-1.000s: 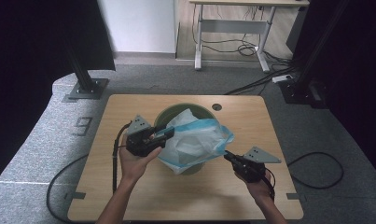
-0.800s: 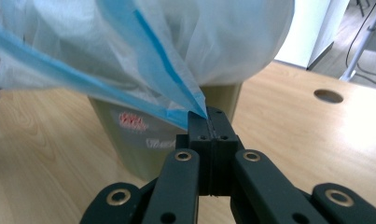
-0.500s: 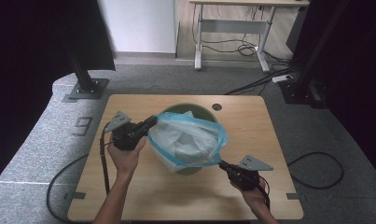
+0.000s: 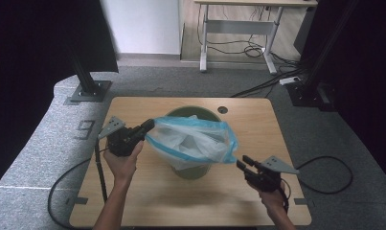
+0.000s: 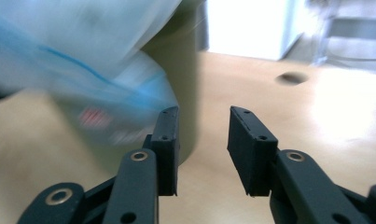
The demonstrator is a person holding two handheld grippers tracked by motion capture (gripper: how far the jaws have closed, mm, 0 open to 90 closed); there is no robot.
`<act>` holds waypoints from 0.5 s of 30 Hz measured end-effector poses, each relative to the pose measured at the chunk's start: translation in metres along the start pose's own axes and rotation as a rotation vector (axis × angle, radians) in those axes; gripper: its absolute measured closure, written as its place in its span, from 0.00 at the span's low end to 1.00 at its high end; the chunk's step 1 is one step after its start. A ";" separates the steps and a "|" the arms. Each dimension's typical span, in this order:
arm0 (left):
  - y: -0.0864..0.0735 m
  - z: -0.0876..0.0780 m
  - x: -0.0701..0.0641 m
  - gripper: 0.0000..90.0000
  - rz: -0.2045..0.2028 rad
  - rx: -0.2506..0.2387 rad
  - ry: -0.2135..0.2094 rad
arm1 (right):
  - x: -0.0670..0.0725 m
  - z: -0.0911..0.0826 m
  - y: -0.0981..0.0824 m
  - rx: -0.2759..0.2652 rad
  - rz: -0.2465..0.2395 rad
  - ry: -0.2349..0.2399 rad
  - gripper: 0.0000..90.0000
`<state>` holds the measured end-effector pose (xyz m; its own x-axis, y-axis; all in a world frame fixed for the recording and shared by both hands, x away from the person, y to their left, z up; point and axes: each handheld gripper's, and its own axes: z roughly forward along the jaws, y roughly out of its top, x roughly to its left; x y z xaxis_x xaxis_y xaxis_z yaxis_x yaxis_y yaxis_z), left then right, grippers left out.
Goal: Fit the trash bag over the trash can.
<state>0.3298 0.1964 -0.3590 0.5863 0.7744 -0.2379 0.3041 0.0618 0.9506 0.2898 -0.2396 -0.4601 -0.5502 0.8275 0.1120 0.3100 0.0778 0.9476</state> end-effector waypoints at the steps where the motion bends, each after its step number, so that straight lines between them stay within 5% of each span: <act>1: 0.000 0.000 0.000 0.99 0.000 -0.001 0.000 | -0.006 -0.005 0.007 -0.022 0.009 -0.025 0.68; 7: -0.001 0.000 -0.004 0.99 0.006 0.003 -0.010 | -0.023 -0.022 0.055 -0.088 0.012 -0.053 0.62; 15: -0.005 0.007 -0.012 0.99 0.016 0.020 -0.033 | -0.007 -0.003 0.108 -0.071 -0.056 -0.035 0.57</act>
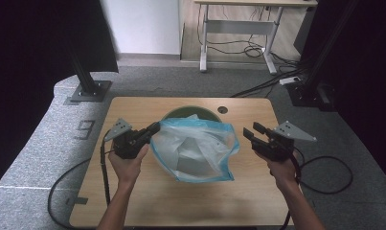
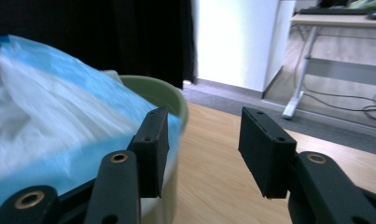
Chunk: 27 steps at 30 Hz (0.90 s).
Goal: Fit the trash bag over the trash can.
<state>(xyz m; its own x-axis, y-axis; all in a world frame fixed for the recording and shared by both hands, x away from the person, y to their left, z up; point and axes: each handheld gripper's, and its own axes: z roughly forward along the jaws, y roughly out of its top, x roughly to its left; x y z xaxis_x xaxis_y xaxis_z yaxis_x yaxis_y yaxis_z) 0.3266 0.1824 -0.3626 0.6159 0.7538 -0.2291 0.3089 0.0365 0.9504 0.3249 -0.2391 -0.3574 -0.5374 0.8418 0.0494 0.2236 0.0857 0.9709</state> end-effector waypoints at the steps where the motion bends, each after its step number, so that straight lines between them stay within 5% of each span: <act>1: 0.000 0.000 0.000 0.99 0.000 0.000 -0.001 | 0.001 0.004 0.004 0.007 0.003 0.010 0.57; 11: 0.000 -0.005 0.003 0.99 -0.001 0.003 0.005 | 0.015 0.030 0.010 0.054 -0.019 0.060 0.56; 21: -0.001 -0.010 0.008 0.99 -0.004 0.007 0.019 | 0.019 0.029 -0.037 0.183 -0.034 0.115 0.55; 27: -0.001 -0.011 0.010 0.99 -0.005 0.006 0.024 | 0.011 0.036 -0.049 0.152 0.034 0.157 0.55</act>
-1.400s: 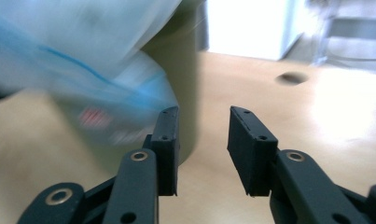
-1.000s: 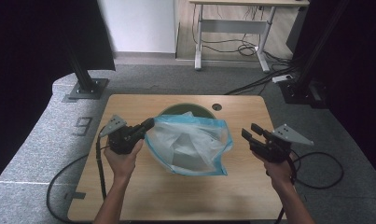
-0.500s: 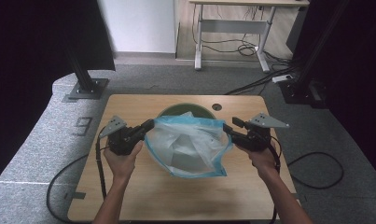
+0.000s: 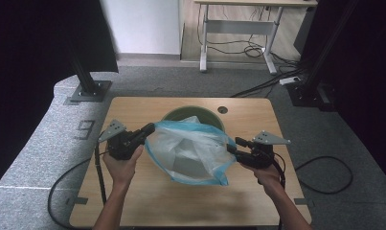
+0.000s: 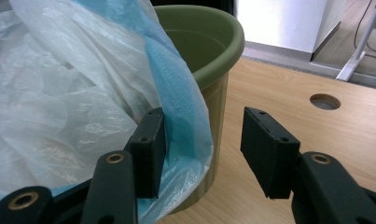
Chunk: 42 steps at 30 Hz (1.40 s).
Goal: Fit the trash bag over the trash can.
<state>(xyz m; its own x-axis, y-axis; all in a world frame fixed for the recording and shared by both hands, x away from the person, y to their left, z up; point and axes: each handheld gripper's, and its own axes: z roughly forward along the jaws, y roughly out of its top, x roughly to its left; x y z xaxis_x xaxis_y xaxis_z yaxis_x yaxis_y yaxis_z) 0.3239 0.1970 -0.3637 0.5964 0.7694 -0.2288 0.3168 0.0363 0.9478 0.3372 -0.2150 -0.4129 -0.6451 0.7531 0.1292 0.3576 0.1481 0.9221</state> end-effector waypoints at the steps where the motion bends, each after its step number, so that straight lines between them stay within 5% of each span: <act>1: 0.000 0.000 0.000 0.99 0.001 0.000 0.001 | -0.001 0.001 -0.001 -0.001 0.005 0.002 0.55; 3: -0.001 0.000 0.001 0.99 0.001 0.004 0.001 | -0.002 0.003 -0.003 -0.004 0.015 0.010 0.57; 9: -0.001 0.001 0.005 0.99 -0.009 -0.003 0.001 | 0.002 0.004 0.000 0.002 -0.048 0.001 0.95; 15: 0.004 0.007 0.014 0.99 -0.021 -0.006 0.008 | -0.006 0.008 0.023 -0.025 -0.063 -0.066 0.97; 25: 0.012 0.023 0.044 0.99 -0.071 0.033 0.037 | -0.025 0.054 0.058 -0.026 -0.121 -0.171 0.97; 31: 0.009 0.041 0.059 0.99 -0.094 0.076 0.058 | -0.039 0.077 0.062 -0.039 -0.085 -0.185 0.96; 42: -0.005 0.066 0.080 0.99 -0.142 0.139 0.077 | -0.061 0.111 0.040 0.029 0.080 -0.125 0.97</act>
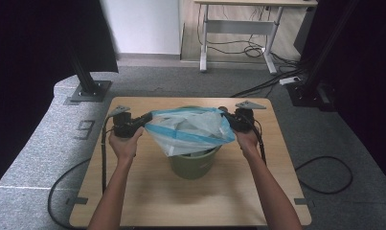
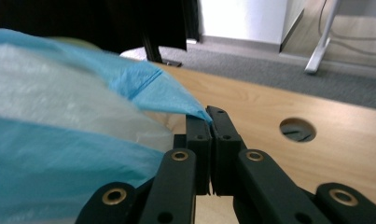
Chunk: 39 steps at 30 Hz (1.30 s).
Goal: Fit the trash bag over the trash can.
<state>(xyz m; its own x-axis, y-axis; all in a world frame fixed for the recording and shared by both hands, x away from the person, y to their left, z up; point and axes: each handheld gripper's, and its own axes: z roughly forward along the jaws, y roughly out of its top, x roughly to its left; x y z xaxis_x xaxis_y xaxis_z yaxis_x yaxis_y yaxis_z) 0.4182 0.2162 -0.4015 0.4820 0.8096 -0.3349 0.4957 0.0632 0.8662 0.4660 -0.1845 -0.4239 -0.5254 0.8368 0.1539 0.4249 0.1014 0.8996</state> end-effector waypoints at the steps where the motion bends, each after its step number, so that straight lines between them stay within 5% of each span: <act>1: -0.002 0.004 0.002 0.99 -0.005 0.020 0.013 | -0.001 0.003 -0.002 0.013 0.003 0.002 0.97; 11: -0.012 0.024 0.003 0.99 -0.031 0.108 0.011 | 0.002 0.020 -0.017 0.087 0.008 0.023 0.97; 17: -0.017 0.036 0.008 0.99 -0.035 0.160 0.034 | -0.001 0.032 -0.020 0.140 -0.002 -0.003 0.97; 26: -0.025 0.033 0.005 0.99 -0.028 0.164 -0.013 | -0.014 0.034 -0.035 0.168 0.067 0.025 0.97; 29: -0.026 0.031 0.001 0.99 -0.010 0.165 -0.015 | -0.017 0.024 -0.034 0.139 0.057 0.030 0.89; 32: -0.025 0.029 0.000 0.99 -0.016 0.162 -0.019 | -0.023 0.006 -0.024 0.049 0.074 0.001 0.70; 39: -0.023 0.026 0.000 0.98 -0.031 0.140 -0.030 | -0.032 -0.040 -0.001 -0.110 0.067 0.038 0.60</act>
<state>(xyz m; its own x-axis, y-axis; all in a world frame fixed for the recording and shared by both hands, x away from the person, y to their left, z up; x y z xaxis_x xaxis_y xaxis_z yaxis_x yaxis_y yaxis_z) 0.4255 0.1996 -0.4311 0.4853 0.7907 -0.3732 0.6054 0.0041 0.7959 0.4533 -0.2331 -0.4134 -0.5271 0.8183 0.2291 0.3779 -0.0158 0.9257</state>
